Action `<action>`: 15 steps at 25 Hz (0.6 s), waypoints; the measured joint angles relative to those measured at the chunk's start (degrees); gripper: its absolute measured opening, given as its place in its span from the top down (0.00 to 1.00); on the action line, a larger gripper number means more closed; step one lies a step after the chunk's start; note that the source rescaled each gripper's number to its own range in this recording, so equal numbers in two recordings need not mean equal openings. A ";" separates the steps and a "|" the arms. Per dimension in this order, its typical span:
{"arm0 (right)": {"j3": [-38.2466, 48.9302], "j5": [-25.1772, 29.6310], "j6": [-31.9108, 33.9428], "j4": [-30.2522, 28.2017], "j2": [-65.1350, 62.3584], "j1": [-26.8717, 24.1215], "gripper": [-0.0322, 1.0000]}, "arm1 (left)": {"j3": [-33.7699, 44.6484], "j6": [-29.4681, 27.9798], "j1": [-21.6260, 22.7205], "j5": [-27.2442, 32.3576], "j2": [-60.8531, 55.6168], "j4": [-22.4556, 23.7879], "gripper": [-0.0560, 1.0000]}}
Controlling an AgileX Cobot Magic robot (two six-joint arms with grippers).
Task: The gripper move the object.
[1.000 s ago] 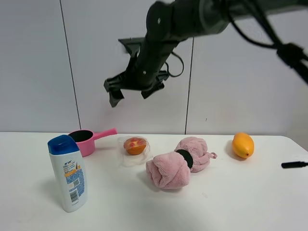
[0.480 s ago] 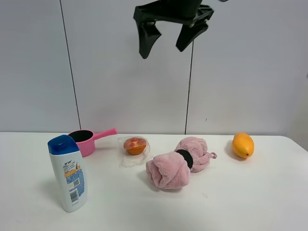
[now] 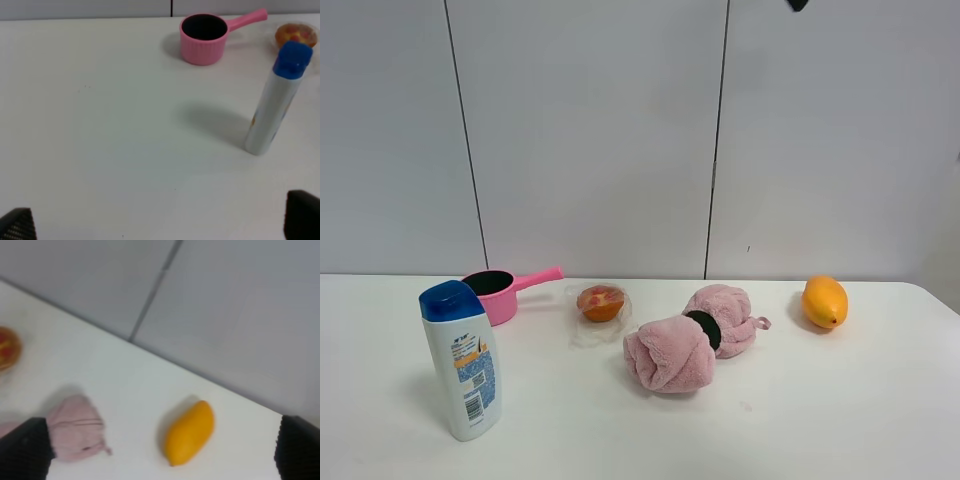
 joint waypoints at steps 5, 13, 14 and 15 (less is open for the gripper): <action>0.00 0.38 0.45 -0.42 -3.94 -8.91 0.00 | 0.00 0.00 0.00 0.00 0.00 0.00 0.00; 1.67 0.50 0.56 0.83 -9.76 -23.94 0.00 | 0.00 0.00 0.00 0.00 0.00 0.00 0.00; 3.22 0.50 0.56 1.42 -11.17 -25.45 0.00 | 0.00 0.00 0.00 0.00 0.00 0.00 0.00; 5.37 0.50 0.56 1.83 -12.85 -26.62 0.00 | 0.00 0.00 0.00 0.00 0.00 0.00 0.00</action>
